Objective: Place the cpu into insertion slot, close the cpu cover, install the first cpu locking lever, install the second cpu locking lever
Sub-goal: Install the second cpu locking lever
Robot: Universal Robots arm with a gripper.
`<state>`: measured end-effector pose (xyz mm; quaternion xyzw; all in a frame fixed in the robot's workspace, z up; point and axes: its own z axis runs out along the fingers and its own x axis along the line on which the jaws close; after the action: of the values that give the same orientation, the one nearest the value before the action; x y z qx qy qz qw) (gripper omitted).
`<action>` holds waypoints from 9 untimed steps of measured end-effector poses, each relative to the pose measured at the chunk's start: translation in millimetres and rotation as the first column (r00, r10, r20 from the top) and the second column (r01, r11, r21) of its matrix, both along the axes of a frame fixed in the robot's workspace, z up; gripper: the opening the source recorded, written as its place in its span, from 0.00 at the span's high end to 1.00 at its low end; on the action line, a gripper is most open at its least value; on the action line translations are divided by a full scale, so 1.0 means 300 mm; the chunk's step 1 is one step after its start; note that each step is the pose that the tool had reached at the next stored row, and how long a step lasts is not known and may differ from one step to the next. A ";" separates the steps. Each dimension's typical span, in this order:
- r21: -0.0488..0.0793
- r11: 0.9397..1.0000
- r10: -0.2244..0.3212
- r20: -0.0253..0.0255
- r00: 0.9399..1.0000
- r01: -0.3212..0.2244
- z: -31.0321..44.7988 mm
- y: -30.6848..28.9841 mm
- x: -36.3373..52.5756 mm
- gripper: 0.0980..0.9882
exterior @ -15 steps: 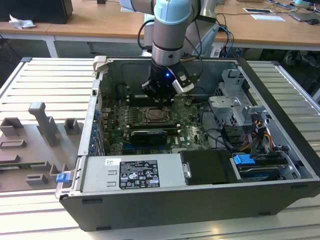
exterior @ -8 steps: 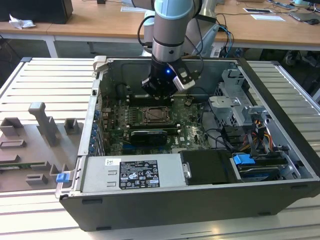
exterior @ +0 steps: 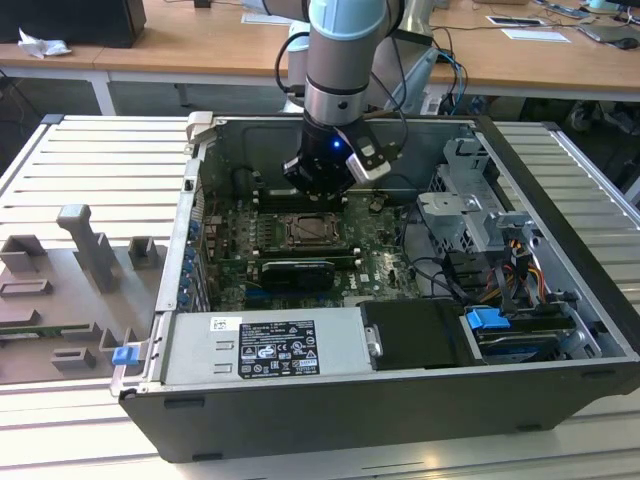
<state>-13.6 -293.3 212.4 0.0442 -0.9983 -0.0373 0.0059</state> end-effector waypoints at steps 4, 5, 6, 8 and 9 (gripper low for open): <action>0.000 1.000 0.000 0.000 1.000 0.000 0.000 -0.020 0.000 0.99; 0.000 1.000 0.000 0.000 1.000 0.000 0.000 -0.022 0.000 0.99; 0.000 1.000 0.000 0.000 1.000 0.000 0.000 -0.024 0.000 0.99; 0.000 1.000 0.000 0.000 1.000 0.000 0.000 -0.027 0.000 0.99; 0.000 1.000 0.000 0.000 1.000 0.000 0.003 -0.027 0.000 0.99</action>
<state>-13.7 -301.4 213.2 0.0441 -0.9983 -0.0374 0.0059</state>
